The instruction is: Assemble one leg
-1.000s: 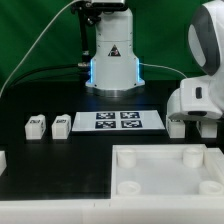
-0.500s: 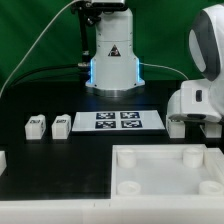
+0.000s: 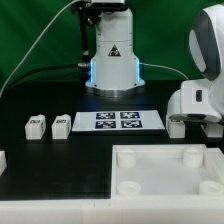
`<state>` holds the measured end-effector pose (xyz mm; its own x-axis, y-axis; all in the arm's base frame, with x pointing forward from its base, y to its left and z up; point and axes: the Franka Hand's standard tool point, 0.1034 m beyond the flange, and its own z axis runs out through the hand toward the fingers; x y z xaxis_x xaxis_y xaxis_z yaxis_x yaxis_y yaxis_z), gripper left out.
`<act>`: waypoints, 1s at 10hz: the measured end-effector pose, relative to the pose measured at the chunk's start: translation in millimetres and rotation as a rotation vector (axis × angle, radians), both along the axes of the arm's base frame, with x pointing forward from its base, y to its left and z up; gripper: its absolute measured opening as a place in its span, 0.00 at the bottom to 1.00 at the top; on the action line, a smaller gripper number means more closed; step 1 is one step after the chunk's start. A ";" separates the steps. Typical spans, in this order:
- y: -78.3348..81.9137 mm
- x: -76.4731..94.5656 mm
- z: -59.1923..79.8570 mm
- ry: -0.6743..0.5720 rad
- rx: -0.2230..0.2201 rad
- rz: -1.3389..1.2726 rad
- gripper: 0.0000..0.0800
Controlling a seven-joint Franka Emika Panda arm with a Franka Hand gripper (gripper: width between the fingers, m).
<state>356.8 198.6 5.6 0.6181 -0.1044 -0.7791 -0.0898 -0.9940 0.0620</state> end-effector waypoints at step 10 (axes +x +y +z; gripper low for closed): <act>-18.6 61.8 112.3 -0.323 0.015 0.119 0.36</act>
Offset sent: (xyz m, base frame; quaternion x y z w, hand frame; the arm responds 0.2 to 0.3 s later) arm 0.0000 0.0000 0.0000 0.0000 0.0000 0.0000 1.0000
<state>418.6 180.0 118.0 0.8405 -0.0071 -0.5417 0.0139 -0.9993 0.0348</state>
